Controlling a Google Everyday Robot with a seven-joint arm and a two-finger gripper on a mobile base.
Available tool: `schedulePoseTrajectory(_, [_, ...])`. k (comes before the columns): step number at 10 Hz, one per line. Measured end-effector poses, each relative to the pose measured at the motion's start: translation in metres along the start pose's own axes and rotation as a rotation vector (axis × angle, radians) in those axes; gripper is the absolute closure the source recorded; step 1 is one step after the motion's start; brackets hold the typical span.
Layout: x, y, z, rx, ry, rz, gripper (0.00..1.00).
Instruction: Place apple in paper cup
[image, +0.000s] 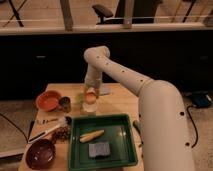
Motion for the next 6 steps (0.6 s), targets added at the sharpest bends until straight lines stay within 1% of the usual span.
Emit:
schedulePoseTrajectory(1, [-0.0001,0.0006,0.0005,-0.001,-0.002,-0.001,0.73])
schedulePoseTrajectory(2, [-0.0003,0.0007,0.0006,-0.001,-0.004,-0.002,0.74])
schedulePoseTrajectory(6, [-0.0010,0.0009,0.0013,-0.004,-0.010,-0.008,0.71])
